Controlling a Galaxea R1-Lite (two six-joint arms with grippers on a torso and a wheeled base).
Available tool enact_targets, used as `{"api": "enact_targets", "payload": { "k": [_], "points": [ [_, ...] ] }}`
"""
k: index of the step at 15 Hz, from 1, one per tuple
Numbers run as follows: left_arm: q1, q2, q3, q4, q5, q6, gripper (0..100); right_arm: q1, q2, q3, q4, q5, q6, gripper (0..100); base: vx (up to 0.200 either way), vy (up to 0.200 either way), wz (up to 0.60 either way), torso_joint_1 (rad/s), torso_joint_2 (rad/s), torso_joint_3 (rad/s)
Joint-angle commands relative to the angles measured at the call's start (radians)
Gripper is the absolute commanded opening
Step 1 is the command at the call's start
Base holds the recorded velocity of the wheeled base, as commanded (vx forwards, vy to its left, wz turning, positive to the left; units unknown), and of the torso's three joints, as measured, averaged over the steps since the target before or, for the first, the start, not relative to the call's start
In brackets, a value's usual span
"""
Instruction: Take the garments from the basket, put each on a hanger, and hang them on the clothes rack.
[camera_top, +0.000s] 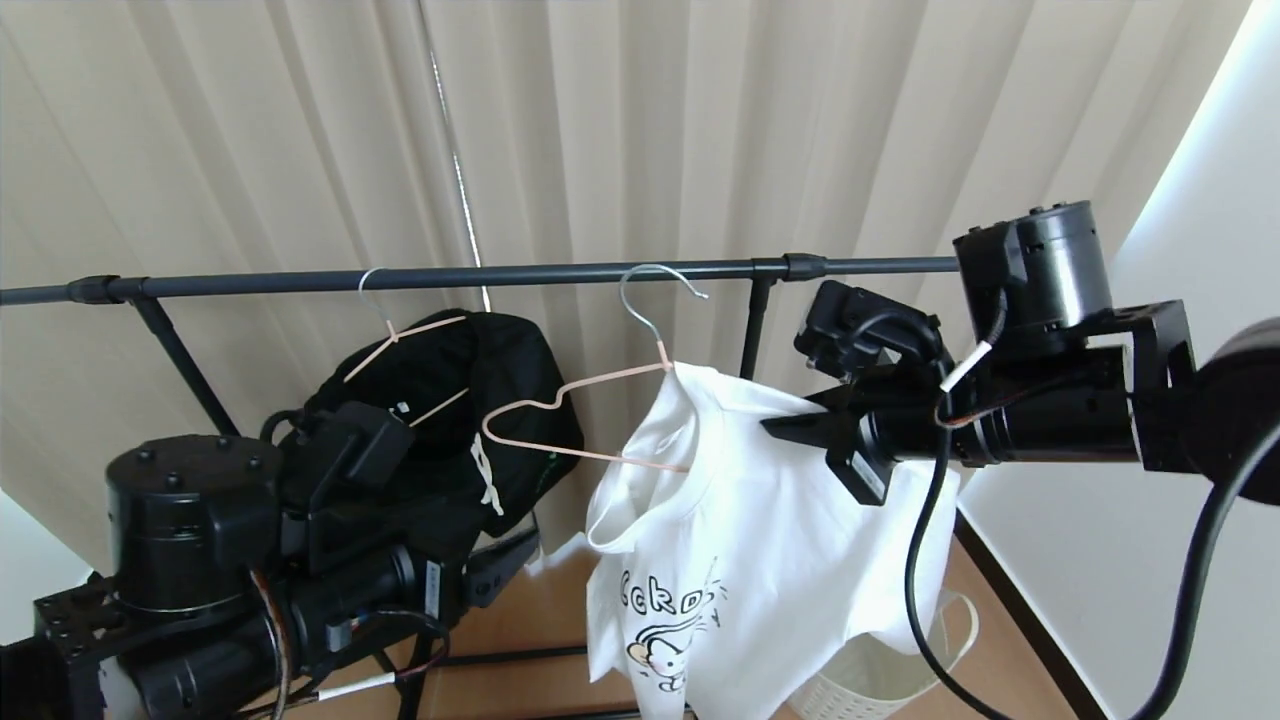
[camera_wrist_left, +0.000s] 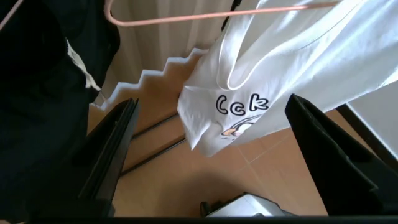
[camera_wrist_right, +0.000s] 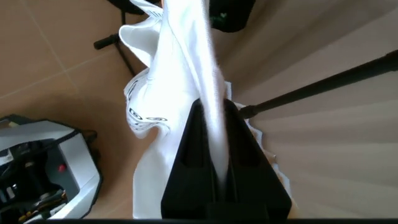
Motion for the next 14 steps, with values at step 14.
{"api": "enact_targets", "payload": {
  "k": [14],
  "points": [
    [-0.252, 0.47, -0.195, -0.101, 0.286, -0.119, 100, 0.084, -0.067, 0.259, -0.327, -0.144, 0.076, 0, 0.0, 0.0, 0.0, 0.0, 0.0, 0.0]
  ]
}}
